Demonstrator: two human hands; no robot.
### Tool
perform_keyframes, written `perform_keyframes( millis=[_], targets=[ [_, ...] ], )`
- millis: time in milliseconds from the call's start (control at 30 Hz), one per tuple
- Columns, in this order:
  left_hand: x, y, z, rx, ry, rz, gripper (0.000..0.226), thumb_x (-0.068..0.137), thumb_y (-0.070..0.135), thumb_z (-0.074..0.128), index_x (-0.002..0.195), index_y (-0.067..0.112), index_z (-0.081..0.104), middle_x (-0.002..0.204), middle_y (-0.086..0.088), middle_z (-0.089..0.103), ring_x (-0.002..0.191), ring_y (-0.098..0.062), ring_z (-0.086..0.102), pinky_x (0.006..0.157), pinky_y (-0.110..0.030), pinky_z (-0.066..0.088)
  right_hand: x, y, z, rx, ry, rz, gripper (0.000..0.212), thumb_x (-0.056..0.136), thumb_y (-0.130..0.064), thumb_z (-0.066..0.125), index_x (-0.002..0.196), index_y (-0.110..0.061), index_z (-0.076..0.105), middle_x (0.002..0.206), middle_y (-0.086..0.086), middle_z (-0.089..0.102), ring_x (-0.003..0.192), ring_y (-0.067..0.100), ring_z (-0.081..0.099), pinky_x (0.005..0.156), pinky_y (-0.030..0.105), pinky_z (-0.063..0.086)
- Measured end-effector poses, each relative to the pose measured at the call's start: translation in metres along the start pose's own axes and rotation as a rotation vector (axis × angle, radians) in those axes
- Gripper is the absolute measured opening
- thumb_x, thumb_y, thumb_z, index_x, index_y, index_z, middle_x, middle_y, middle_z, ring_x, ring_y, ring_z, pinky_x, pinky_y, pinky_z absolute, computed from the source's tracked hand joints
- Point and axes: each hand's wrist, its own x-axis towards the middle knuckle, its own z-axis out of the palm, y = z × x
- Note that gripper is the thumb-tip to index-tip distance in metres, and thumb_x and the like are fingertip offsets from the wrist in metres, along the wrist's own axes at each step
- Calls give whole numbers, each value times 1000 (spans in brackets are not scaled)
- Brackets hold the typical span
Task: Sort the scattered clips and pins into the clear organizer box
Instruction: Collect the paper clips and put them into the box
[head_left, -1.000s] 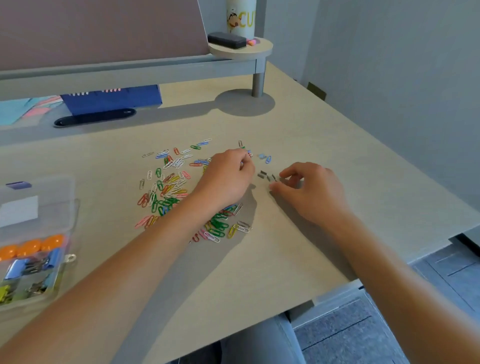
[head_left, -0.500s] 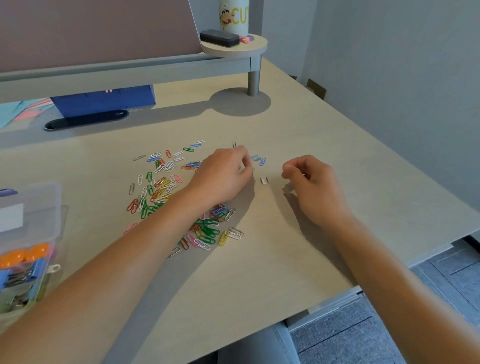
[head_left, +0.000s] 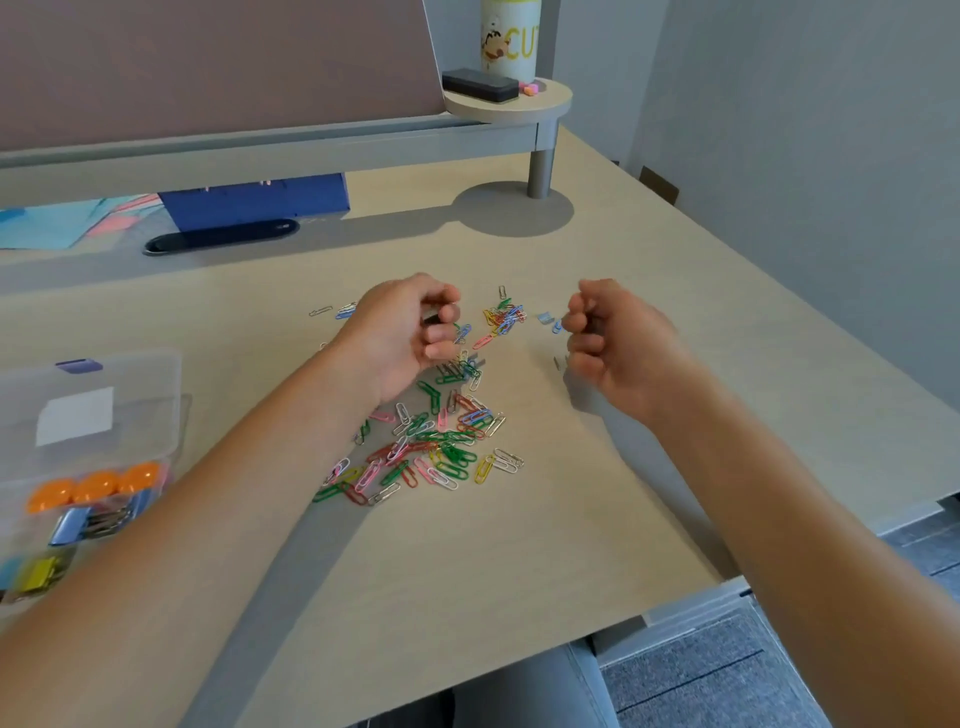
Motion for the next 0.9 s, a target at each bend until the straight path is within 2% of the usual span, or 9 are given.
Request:
perform_keyframes(
  millis=[67, 133, 200, 267, 433, 633, 733, 800, 900],
  targets=[
    [-1, -5, -5, 310, 65, 112, 22, 98, 5, 43, 92, 3, 64, 61, -1, 42, 48, -13, 31, 41, -21, 25, -3, 5, -1, -563, 169, -191, 26, 93, -35, 62, 74, -17, 65, 63, -7, 52, 50, 12, 48, 45, 23, 31],
    [-4, -9, -7, 771, 119, 263, 19, 95, 13, 54, 88, 13, 72, 57, 5, 46, 48, -14, 37, 47, -21, 29, -5, 16, -5, -1048, 297, -365, 23, 88, -44, 66, 84, -21, 67, 68, -10, 57, 67, 15, 61, 55, 25, 39],
    [-5, -14, -7, 1104, 139, 395, 7, 88, 26, 69, 83, 23, 73, 55, 7, 50, 50, -12, 45, 52, -24, 32, -5, 24, -5, -1300, 351, -401, 29, 84, -51, 67, 92, -24, 64, 77, -11, 56, 80, 17, 56, 66, 29, 39],
    [-4, -20, -7, 1232, 146, 443, 13, 81, 37, 77, 83, 26, 71, 58, 6, 50, 56, -14, 48, 54, -28, 31, -3, 28, -5, -1357, 353, -390, 32, 83, -52, 67, 93, -22, 63, 85, -7, 58, 84, 20, 55, 68, 31, 39],
    [2, -29, -4, 1398, 229, 501, 29, 75, 53, 78, 93, 32, 69, 82, 4, 56, 83, -21, 54, 64, -32, 33, 1, 27, -7, -1366, 324, -430, 16, 89, -34, 62, 90, -18, 63, 82, -2, 63, 83, 27, 61, 63, 32, 45],
    [2, -31, 5, 1466, 240, 543, 19, 82, 47, 73, 88, 29, 72, 73, 10, 55, 83, -20, 56, 62, -31, 34, 2, 27, -10, -1329, 258, -437, 23, 100, -36, 47, 98, -15, 57, 82, -2, 62, 85, 27, 57, 66, 35, 43],
    [2, -32, 7, 1452, 218, 541, 10, 85, 39, 70, 85, 29, 70, 64, 13, 49, 74, -20, 56, 56, -30, 31, 3, 24, -11, -1253, 269, -460, 32, 105, -38, 39, 97, -9, 51, 84, 1, 60, 81, 29, 54, 68, 38, 45],
    [4, -32, 8, 1345, 199, 545, 6, 86, 32, 69, 83, 26, 70, 58, 9, 49, 64, -18, 54, 54, -30, 34, 3, 22, -9, -1065, 236, -415, 36, 105, -37, 38, 83, -10, 44, 73, 1, 53, 70, 28, 48, 61, 34, 39],
    [4, -28, 10, 940, 151, 506, 5, 85, 24, 68, 82, 22, 71, 53, 10, 52, 52, -6, 50, 53, -23, 40, 7, 14, -4, -390, 115, -111, 28, 105, -28, 39, 83, -14, 48, 66, 3, 43, 54, 20, 33, 48, 25, 29]
  ],
)
